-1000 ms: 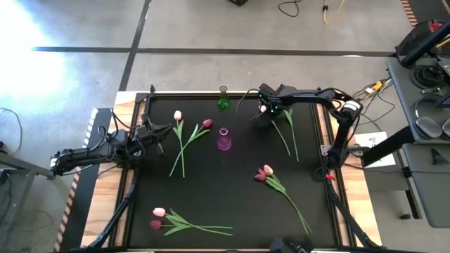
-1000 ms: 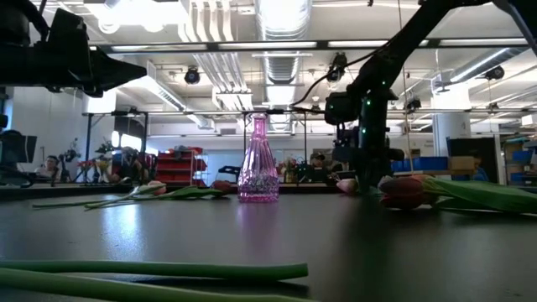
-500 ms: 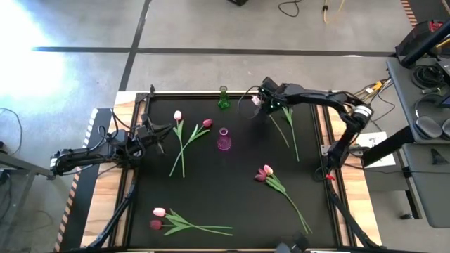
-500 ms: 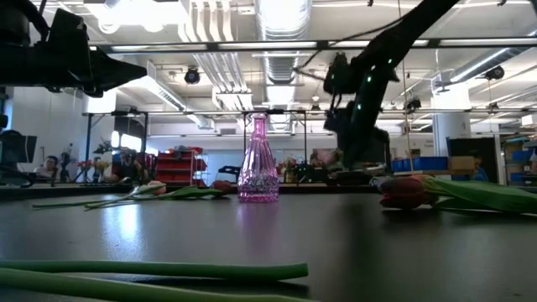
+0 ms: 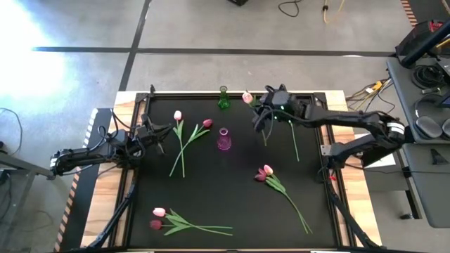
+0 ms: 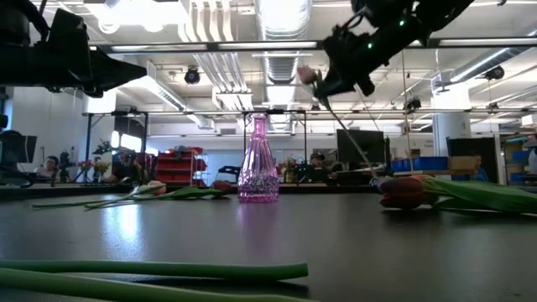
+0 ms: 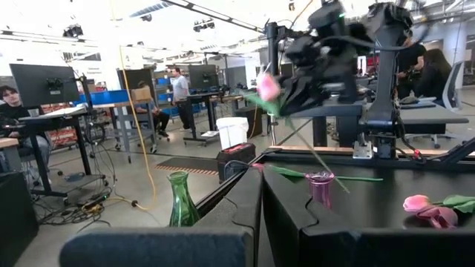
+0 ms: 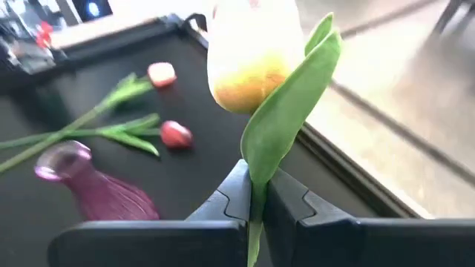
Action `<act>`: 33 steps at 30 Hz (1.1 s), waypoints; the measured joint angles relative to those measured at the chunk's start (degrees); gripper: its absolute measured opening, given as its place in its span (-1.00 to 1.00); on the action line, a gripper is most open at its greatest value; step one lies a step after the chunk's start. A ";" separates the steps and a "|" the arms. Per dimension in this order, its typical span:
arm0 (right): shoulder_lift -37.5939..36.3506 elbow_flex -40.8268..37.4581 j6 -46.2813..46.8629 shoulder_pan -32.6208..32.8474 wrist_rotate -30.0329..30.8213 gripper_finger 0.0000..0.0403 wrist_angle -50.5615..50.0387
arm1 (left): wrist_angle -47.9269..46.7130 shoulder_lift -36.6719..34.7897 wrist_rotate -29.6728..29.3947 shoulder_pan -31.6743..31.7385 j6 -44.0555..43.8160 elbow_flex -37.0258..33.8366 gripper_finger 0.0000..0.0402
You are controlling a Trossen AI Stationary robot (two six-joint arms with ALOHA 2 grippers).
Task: Sort flowers into vase by color
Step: Put the purple flower into the purple vase
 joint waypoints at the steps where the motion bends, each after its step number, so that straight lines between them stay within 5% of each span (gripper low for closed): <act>1: -0.72 -0.52 -0.02 1.38 0.76 -0.93 1.71 | 0.00 0.00 0.00 -0.02 -0.04 0.00 -1.00; 14: -0.11 1.31 -10.95 14.27 1.41 -0.94 24.76 | 0.67 0.00 -0.04 -0.02 -0.72 0.00 -1.00; 21: 3.68 4.86 -16.07 15.19 1.44 -0.94 34.27 | 1.11 0.00 -0.13 0.00 -0.74 0.00 -1.00; 33: 12.90 12.45 -20.71 15.17 1.49 -0.94 36.83 | 1.31 0.22 -0.15 -0.02 -0.74 0.00 -1.00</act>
